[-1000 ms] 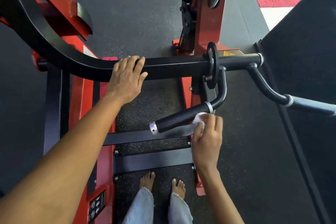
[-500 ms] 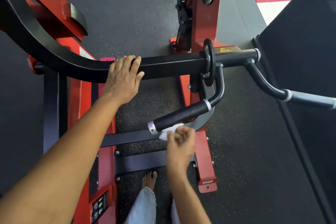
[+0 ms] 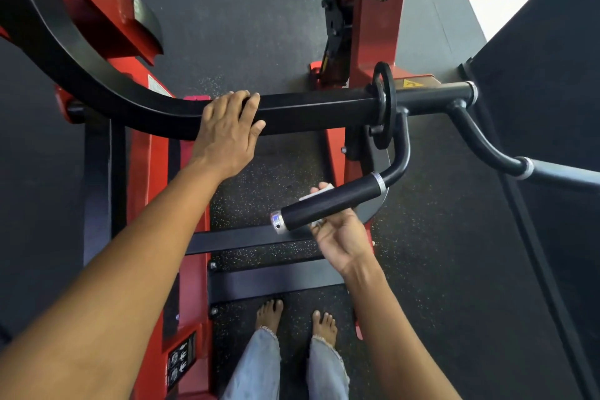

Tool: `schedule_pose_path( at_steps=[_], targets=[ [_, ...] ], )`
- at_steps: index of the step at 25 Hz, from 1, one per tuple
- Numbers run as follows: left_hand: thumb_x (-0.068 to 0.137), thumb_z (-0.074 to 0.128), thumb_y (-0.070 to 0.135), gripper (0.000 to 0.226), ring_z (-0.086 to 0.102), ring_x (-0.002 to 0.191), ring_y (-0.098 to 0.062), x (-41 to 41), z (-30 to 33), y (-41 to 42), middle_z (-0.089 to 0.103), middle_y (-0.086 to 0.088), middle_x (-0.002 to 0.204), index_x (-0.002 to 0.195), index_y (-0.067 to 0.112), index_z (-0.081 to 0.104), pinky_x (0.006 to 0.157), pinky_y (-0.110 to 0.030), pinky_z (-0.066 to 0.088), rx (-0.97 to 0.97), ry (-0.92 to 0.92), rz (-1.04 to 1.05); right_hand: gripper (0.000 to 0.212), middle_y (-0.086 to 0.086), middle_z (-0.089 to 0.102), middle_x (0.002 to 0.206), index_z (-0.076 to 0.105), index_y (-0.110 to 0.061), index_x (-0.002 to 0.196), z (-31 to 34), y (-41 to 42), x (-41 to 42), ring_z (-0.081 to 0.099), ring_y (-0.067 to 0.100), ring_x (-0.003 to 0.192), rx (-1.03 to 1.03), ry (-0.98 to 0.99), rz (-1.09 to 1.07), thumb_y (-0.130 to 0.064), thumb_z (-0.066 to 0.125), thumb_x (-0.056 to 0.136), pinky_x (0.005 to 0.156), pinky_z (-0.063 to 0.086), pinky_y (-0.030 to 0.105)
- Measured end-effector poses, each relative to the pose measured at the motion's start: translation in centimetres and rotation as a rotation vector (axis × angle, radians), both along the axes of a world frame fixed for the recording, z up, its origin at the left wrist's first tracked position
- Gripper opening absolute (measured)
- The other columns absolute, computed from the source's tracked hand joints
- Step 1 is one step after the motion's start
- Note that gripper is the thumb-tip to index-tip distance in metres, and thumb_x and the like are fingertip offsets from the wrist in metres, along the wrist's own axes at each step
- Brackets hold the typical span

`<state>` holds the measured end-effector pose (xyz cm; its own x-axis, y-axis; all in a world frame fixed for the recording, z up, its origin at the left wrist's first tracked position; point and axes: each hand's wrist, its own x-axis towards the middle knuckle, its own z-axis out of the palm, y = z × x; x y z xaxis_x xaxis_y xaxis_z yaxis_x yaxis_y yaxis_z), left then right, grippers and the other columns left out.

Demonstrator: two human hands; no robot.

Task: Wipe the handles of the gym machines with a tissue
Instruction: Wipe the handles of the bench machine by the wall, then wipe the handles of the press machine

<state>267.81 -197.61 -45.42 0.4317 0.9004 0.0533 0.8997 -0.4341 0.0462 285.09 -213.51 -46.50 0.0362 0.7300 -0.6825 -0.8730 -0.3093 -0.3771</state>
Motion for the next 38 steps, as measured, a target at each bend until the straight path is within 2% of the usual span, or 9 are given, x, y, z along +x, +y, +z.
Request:
schedule_pose_path(
  at_steps=[5,10,14,18,20,24,28,32,38],
  targets=[
    [0.100,0.032,0.035,0.048,0.037,0.125,-0.034,-0.1,0.2,0.0,0.037,-0.014,0.140,0.141,0.009,0.032,0.103,-0.047,0.027,-0.012,-0.003,-0.001,0.027,0.011,0.069,0.094,0.064,0.000,0.097,0.1,-0.2,-2.2,0.067,0.018,0.084,-0.064,-0.062,0.135,0.016,0.043,0.089,0.065,0.056,0.022],
    [0.101,0.031,0.031,0.049,0.029,0.137,-0.032,0.5,2.5,-0.4,0.032,-0.013,0.149,0.144,0.008,0.030,0.115,-0.044,0.020,-0.197,-0.079,0.075,0.027,0.014,0.062,0.083,0.060,-0.002,0.081,3.3,-2.1,-1.1,0.058,0.019,0.070,-0.314,-0.607,0.594,0.016,0.040,0.085,0.054,0.046,0.025],
    [0.096,0.046,0.029,0.039,0.044,0.122,-0.027,0.7,8.8,-4.3,0.052,-0.011,0.130,0.127,0.005,0.050,0.104,-0.034,0.032,-0.345,-0.398,0.199,0.026,0.016,0.058,0.082,0.059,0.006,0.079,9.6,0.6,2.5,0.055,0.028,0.066,-0.265,-0.661,0.439,0.017,0.035,0.080,0.042,0.047,0.024],
    [0.089,0.060,0.018,0.022,0.057,0.101,-0.011,-1.1,16.7,-10.4,0.065,-0.004,0.108,0.106,0.005,0.064,0.083,-0.004,0.034,-0.269,-0.729,0.392,0.027,0.018,0.056,0.075,0.059,0.005,0.067,18.0,4.1,2.8,0.055,0.026,0.066,-0.021,-0.722,0.421,0.014,0.036,0.078,0.072,0.049,0.036],
    [0.088,0.062,0.016,0.019,0.056,0.098,-0.005,-2.5,20.6,-13.4,0.064,0.002,0.105,0.106,0.009,0.064,0.083,-0.002,0.034,-0.186,-0.736,0.422,0.023,0.015,0.052,0.074,0.056,0.001,0.067,22.3,4.4,1.4,0.053,0.023,0.066,0.087,-0.672,0.447,0.012,0.040,0.078,0.078,0.047,0.039],
    [0.090,0.060,0.023,0.021,0.054,0.100,-0.002,-6.2,27.4,-19.8,0.059,0.013,0.105,0.109,0.017,0.062,0.087,-0.015,0.038,-0.045,-0.750,0.559,0.023,0.006,0.041,0.066,0.051,-0.004,0.063,28.6,2.7,-3.0,0.049,0.015,0.053,0.273,-0.596,0.589,-0.001,0.053,0.086,0.074,0.051,0.036],
    [0.090,0.061,0.021,0.022,0.054,0.100,-0.002,-10.9,30.9,-27.6,0.060,0.009,0.107,0.110,0.013,0.061,0.085,-0.005,0.036,0.081,-0.765,0.743,0.024,0.004,0.053,0.061,0.056,-0.016,0.056,31.6,-0.1,-9.4,0.055,0.021,0.063,0.536,-1.099,0.965,-0.011,0.064,0.078,0.061,0.046,0.027],
    [0.089,0.061,0.020,0.022,0.055,0.103,-0.003,-15.3,32.2,-36.5,0.061,0.007,0.108,0.110,0.012,0.061,0.077,0.005,0.031,0.172,-0.780,0.957,0.003,0.010,0.055,0.075,0.062,-0.006,0.081,33.7,-3.9,-16.6,0.057,0.018,0.061,0.753,-1.106,1.186,-0.005,0.061,0.083,0.043,0.048,0.021],
    [0.091,0.058,0.020,0.024,0.055,0.109,-0.005,-21.1,32.7,-49.4,0.060,0.006,0.114,0.114,0.013,0.060,0.085,-0.002,0.034,0.249,-0.791,1.208,0.022,0.008,0.062,0.081,0.057,-0.018,0.072,35.4,-11.8,-26.1,0.062,0.020,0.070,1.123,-1.230,1.388,0.002,0.060,0.079,0.052,0.057,0.029]
  ],
)
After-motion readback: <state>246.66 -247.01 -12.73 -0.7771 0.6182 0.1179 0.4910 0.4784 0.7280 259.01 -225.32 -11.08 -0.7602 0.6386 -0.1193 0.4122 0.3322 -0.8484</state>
